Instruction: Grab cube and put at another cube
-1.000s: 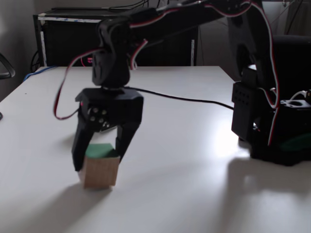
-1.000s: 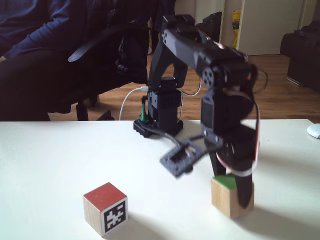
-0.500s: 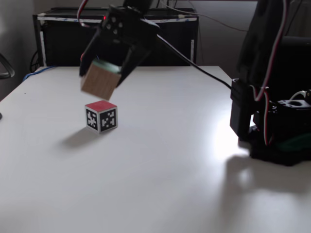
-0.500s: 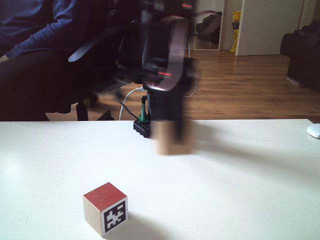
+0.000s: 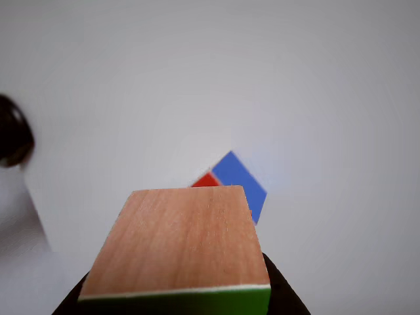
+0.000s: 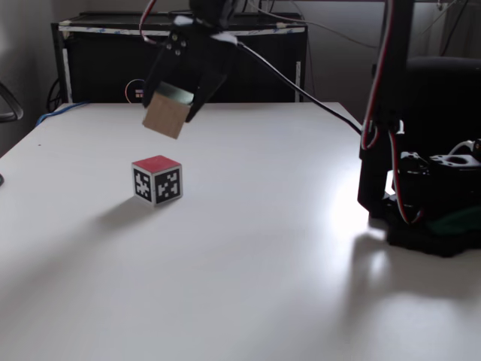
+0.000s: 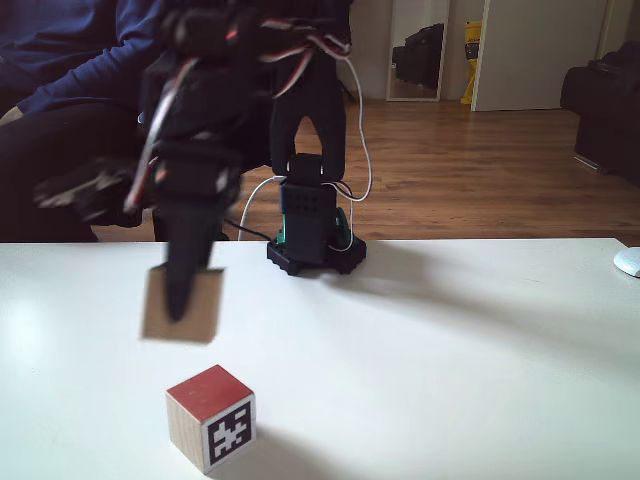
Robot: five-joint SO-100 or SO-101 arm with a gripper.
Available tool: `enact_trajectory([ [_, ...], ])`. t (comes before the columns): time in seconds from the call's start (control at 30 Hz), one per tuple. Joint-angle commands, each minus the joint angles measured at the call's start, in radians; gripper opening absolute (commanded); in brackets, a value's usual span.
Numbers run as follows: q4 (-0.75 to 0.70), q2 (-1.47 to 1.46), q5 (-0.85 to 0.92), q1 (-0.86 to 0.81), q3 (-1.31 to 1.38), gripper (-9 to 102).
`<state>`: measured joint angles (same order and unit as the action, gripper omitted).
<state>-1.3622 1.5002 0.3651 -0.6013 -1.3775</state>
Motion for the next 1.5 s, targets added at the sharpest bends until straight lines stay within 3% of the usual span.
enact_trajectory([
  [0.0,0.021,-0.017,0.015,-0.012,0.069,15],
  [0.87,0.025,-0.184,-0.018,0.063,0.143,19],
  [1.47,-0.046,-0.181,-0.026,0.095,0.167,47],
])
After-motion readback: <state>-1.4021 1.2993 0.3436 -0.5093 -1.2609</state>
